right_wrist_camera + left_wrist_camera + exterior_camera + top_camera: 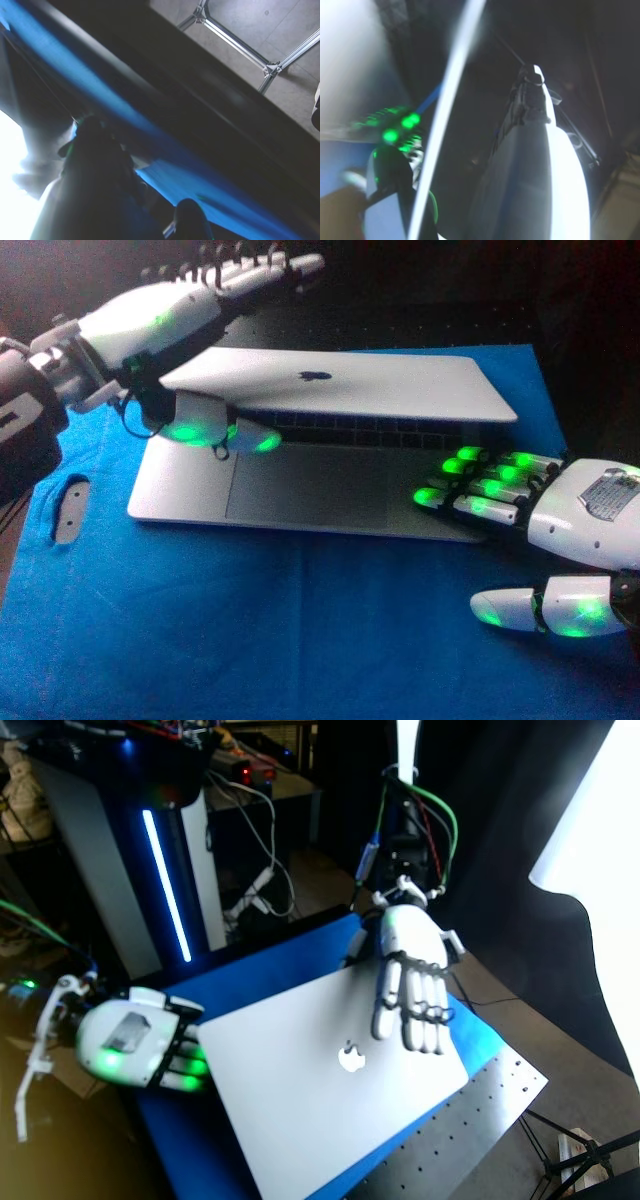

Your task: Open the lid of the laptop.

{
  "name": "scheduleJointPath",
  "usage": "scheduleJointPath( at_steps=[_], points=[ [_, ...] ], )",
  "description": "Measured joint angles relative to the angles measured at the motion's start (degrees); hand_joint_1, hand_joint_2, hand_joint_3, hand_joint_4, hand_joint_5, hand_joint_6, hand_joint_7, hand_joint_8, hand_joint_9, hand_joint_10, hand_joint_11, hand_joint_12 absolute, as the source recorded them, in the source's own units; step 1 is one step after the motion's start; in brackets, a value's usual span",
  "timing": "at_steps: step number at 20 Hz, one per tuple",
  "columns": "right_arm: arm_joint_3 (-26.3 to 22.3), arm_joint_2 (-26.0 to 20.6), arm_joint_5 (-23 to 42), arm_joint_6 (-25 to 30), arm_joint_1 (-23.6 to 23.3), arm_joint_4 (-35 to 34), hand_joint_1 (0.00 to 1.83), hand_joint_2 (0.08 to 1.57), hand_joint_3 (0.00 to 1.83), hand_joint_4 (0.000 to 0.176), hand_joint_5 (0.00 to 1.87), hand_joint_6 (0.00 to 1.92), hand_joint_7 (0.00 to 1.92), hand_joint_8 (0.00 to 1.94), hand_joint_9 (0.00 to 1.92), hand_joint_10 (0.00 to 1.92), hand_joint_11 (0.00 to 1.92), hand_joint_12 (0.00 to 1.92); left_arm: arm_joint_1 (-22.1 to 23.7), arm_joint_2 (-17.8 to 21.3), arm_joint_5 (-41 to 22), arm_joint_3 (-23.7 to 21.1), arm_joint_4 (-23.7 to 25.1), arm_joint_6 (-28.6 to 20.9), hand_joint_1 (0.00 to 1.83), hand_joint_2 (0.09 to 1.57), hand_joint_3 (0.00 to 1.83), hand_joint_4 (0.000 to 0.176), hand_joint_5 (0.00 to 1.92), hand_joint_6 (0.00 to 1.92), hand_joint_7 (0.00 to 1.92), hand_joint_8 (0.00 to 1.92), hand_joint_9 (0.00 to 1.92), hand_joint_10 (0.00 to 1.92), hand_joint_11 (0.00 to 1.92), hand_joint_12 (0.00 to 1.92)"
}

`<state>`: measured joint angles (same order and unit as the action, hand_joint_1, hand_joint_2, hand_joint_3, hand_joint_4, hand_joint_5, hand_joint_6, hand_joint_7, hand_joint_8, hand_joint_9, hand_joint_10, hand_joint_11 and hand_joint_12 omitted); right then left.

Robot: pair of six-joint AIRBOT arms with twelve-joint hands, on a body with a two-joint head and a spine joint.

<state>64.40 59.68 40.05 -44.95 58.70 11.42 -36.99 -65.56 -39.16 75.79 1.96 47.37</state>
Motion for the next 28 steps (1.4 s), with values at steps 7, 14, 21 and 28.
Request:
scheduleJointPath(
  at_steps=[7, 14, 21, 28],
  points=[
    [0.0, 0.0, 0.0, 0.0, 0.0, 1.3, 0.00, 1.32, 0.00, 0.000, 0.01, 0.00, 0.00, 0.00, 0.00, 0.00, 0.00, 0.00, 3.6, -3.0, -0.7, 4.8, -3.5, -0.2, 0.99, 0.99, 0.00, 0.176, 0.00, 0.00, 0.00, 0.00, 0.00, 0.00, 0.00, 0.00],
    [0.5, 0.0, -0.1, 0.3, 0.0, 2.4, 0.00, 1.30, 0.00, 0.000, 0.02, 0.00, 0.00, 0.00, 0.00, 0.00, 0.00, 0.00, 11.8, -8.7, 5.1, 14.6, -3.2, 0.9, 0.93, 1.02, 0.00, 0.176, 0.00, 0.00, 0.00, 0.00, 0.00, 0.00, 0.00, 0.00],
    [1.2, 0.0, -0.2, 3.0, -0.4, 5.0, 0.00, 1.30, 0.00, 0.000, 0.00, 0.00, 0.00, 0.00, 0.00, 0.00, 0.00, 0.00, 20.1, -15.8, 17.7, 27.1, -1.3, 3.8, 0.77, 1.00, 0.00, 0.176, 0.00, 0.00, 0.00, 0.00, 0.00, 0.00, 0.00, 0.00],
    [1.8, -0.1, -0.4, 3.4, -0.4, 5.0, 0.00, 1.33, 0.01, 0.000, 0.01, 0.00, 0.00, 0.00, 0.00, 0.00, 0.00, 0.00, 23.8, -22.8, 27.5, 40.5, -0.4, 4.1, 0.87, 0.98, 0.00, 0.176, 0.00, 0.00, 0.00, 0.00, 0.00, 0.00, 0.00, 0.00]
  ],
)
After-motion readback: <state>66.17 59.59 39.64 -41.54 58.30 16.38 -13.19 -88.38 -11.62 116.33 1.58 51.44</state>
